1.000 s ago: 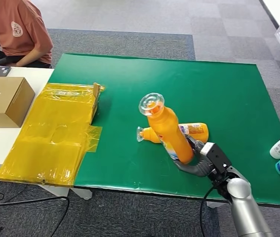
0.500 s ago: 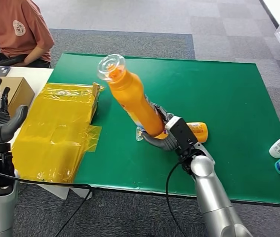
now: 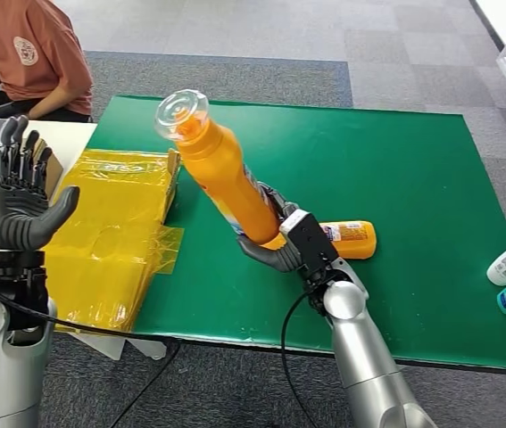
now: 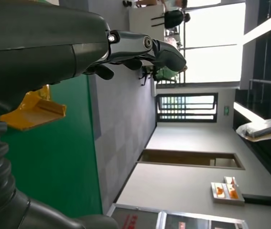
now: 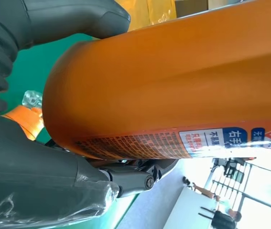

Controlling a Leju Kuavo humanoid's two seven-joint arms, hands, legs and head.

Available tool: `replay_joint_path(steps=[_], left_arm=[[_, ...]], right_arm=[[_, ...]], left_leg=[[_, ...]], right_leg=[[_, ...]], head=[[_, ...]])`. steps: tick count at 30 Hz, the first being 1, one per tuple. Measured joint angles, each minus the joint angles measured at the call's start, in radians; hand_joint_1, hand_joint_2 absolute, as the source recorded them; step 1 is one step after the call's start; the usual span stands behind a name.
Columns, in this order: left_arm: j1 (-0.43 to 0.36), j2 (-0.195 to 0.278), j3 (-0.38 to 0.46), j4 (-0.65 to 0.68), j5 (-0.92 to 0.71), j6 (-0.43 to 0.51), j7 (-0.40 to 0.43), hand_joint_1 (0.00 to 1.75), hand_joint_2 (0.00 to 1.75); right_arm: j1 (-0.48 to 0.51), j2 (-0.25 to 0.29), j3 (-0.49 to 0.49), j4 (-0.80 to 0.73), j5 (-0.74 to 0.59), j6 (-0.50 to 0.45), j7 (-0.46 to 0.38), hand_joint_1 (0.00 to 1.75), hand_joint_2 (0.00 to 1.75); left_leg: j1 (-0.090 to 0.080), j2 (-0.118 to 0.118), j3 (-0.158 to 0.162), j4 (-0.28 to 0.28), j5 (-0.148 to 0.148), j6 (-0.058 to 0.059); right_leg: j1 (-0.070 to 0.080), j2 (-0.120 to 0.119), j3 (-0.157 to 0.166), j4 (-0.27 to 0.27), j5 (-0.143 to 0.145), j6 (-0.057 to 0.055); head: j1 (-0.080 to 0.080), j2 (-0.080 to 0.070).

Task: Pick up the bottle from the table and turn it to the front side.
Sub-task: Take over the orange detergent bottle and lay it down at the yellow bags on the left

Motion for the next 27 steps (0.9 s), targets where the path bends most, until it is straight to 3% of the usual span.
replay_joint_path(steps=[13,27], left_arm=[[-0.005,-0.025,-0.176,0.007,0.2,-0.085,0.064,0.0,1.75],[-0.005,-0.021,-0.235,0.009,0.21,-0.074,0.076,0.0,1.75]], right_arm=[[-0.022,0.021,-0.002,0.001,0.019,0.0,-0.014,1.75,1.75],[-0.026,0.022,-0.002,0.003,0.023,0.0,-0.017,1.75,1.75]], left_leg=[[0.0,0.0,-0.001,0.0,0.0,0.0],[0.0,0.0,-0.001,0.0,0.0,0.0]], right_leg=[[0.0,0.0,0.0,0.0,0.0,0.0],[0.0,0.0,-0.001,0.0,0.0,0.0]], head=[[0.0,0.0],[0.0,0.0]])
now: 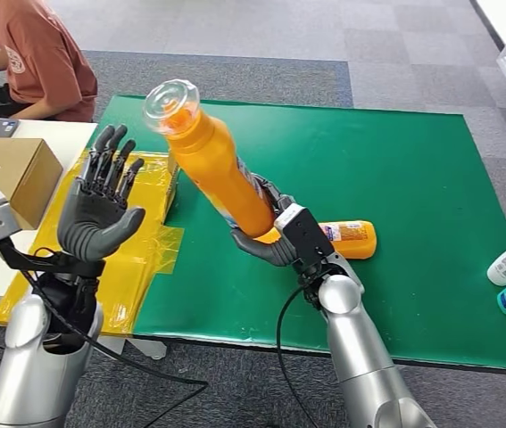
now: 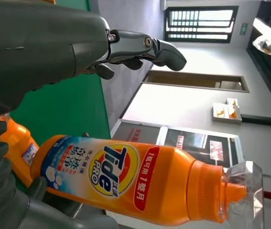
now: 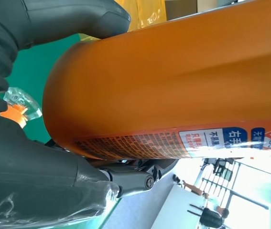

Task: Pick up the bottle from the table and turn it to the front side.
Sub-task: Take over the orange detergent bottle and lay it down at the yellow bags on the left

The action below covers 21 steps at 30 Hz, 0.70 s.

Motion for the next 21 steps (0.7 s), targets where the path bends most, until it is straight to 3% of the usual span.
replay_joint_path(steps=[11,21], left_arm=[[-0.012,-0.006,-0.044,0.011,-0.018,0.046,0.003,0.0,1.75],[-0.03,-0.009,-0.044,0.028,-0.033,0.066,0.003,0.0,1.75]], right_arm=[[0.004,0.013,0.009,-0.015,0.023,0.022,-0.021,1.75,1.75],[0.025,0.014,0.075,-0.092,0.031,0.044,-0.031,1.75,1.75]], left_leg=[[0.0,0.0,0.0,0.0,0.0,0.0],[0.0,0.0,0.0,0.0,0.0,0.0]], right_leg=[[0.0,0.0,-0.001,0.0,0.0,0.0],[0.0,0.0,-0.001,0.0,0.0,0.0]], head=[[0.0,0.0],[0.0,0.0]])
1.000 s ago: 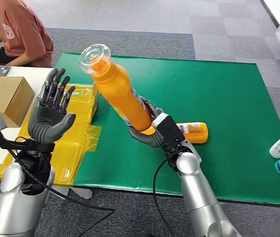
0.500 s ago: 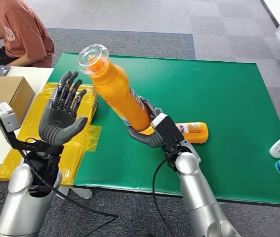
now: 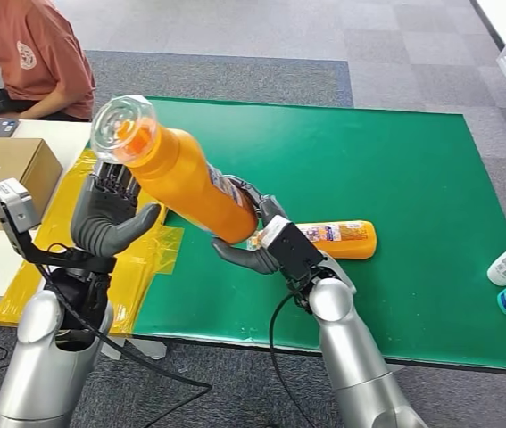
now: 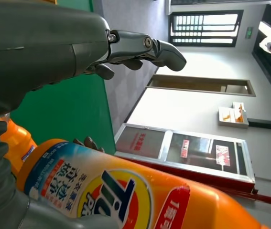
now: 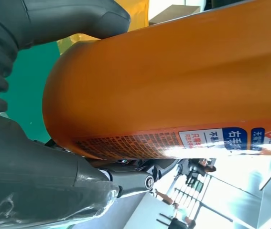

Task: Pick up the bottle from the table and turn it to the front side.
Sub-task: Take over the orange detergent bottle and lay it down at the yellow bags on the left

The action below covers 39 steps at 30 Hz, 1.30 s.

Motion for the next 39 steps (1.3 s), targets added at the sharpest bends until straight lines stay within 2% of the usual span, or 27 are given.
replay_joint_path(steps=[11,32,39], left_arm=[[-0.049,-0.031,0.0,0.051,-0.011,0.012,0.0,0.0,1.75],[-0.048,-0.037,-0.023,0.054,-0.011,0.003,0.0,0.0,1.75],[-0.043,-0.039,-0.06,0.051,-0.008,-0.009,0.001,0.0,1.75]], right_arm=[[0.003,0.001,0.03,-0.023,-0.014,0.003,0.001,1.75,1.75],[0.001,0.001,0.023,-0.017,-0.016,-0.019,0.011,1.75,1.75],[-0.023,0.001,0.003,0.016,-0.009,-0.041,0.017,1.75,1.75]], left_leg=[[0.0,0.0,0.0,0.0,0.0,0.0],[0.0,0.0,0.0,0.0,0.0,0.0],[0.0,0.0,-0.001,0.0,0.0,0.0]], right_leg=[[0.0,0.0,0.0,0.0,0.0,0.0],[0.0,0.0,0.0,0.0,0.0,0.0],[0.0,0.0,0.0,0.0,0.0,0.0]], head=[[0.0,0.0],[0.0,0.0],[0.0,0.0]])
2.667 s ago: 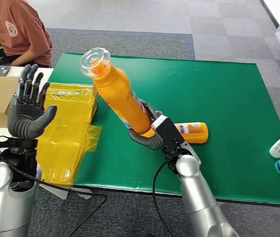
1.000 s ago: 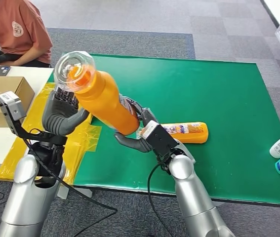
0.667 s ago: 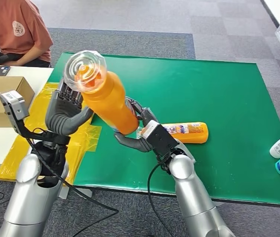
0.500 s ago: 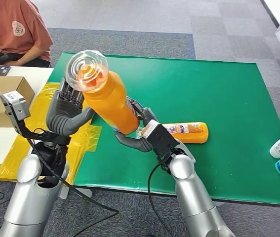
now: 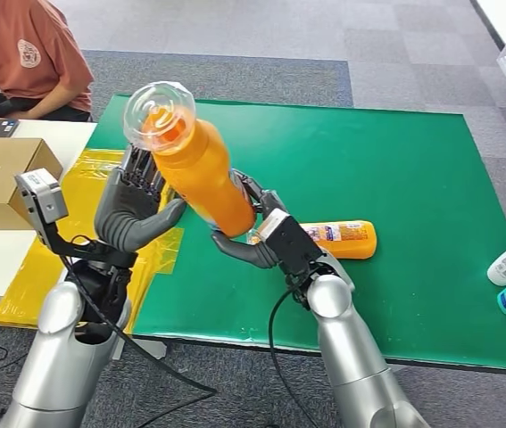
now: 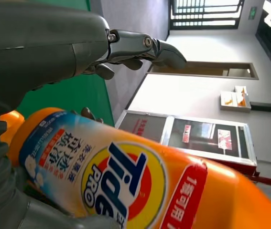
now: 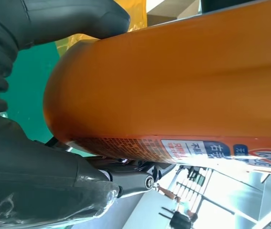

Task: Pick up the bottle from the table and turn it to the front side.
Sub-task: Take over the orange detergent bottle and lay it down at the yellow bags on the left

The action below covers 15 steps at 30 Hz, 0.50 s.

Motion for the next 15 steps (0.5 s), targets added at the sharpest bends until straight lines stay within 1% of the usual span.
replay_joint_path(steps=[9,15], left_arm=[[-0.003,-0.005,-0.042,-0.001,0.001,-0.002,0.005,0.0,1.75],[-0.023,-0.017,-0.067,0.0,-0.005,0.007,0.019,0.0,1.75]], right_arm=[[-0.008,0.004,-0.023,0.044,0.016,-0.005,0.004,1.75,1.75],[-0.023,0.015,-0.026,0.068,0.03,-0.004,0.002,1.75,1.75]], left_leg=[[0.0,0.0,0.0,0.0,0.0,0.0],[0.0,0.0,0.0,0.0,0.0,0.0]], right_leg=[[0.0,0.0,0.0,0.0,0.0,0.0],[0.0,0.0,0.0,0.0,0.0,0.0]], head=[[0.0,0.0],[0.0,0.0]])
